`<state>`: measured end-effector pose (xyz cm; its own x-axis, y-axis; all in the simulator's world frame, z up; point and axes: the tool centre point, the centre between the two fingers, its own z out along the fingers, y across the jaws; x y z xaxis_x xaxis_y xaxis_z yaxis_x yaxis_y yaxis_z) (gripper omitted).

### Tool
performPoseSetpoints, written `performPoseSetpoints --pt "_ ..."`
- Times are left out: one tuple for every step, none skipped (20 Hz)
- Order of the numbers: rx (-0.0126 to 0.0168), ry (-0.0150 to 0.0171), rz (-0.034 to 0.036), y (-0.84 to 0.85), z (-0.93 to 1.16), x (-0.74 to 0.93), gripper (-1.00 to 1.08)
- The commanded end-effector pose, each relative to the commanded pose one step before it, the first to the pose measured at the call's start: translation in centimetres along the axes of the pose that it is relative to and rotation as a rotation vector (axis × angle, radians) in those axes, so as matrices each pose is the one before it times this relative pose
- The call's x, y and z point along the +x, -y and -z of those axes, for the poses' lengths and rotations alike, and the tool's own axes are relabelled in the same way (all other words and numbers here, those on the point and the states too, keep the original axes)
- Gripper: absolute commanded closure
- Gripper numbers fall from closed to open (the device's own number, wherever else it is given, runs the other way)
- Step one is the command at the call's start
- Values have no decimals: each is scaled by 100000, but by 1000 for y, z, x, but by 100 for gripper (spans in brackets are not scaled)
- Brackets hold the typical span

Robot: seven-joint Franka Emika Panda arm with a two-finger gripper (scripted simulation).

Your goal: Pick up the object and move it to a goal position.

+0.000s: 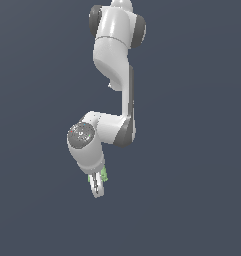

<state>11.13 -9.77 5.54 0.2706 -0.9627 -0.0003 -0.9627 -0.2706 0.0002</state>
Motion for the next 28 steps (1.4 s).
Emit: performPoseSetpoints --pt "22 -11 1 12 21 9 108" --pt "0 0 0 0 0 0 108" --pt "0 0 0 0 0 0 108" --pt "0 0 0 0 0 0 108" --pt "0 0 0 0 0 0 108" --pt "0 0 0 -12 5 -6 108" --pt "0 0 0 6 14 0 108" --pt "141 134 71 30 99 -40 108" --pt "208 164 39 29 164 -17 108" --pt "303 239 57 40 235 -24 108" --pt "379 299 71 52 298 -30 108" --pt "474 374 88 63 370 -38 108" --pt "555 438 103 75 436 -44 108" --pt "650 513 121 87 509 -51 108" --pt "745 588 138 99 583 -58 108" --pt "836 660 155 112 655 -65 108" --pt "937 740 173 125 734 -72 108" --pt "1039 820 192 138 814 -79 108" --pt "1144 904 211 152 897 -86 108" --pt "1257 993 231 166 985 -94 108" --pt "1374 1087 252 181 1078 -101 108" --pt "1499 1186 274 197 1176 -109 108" --pt "1614 1279 293 212 1266 -116 108" --pt "1707 1354 309 224 1339 -121 108" --pt "1781 1415 321 234 1398 -125 108" --pt "1842 1466 330 242 1445 -128 108" --pt "1892 1509 336 248 1485 -130 108" --pt "1929 1543 340 253 1515 -130 108"
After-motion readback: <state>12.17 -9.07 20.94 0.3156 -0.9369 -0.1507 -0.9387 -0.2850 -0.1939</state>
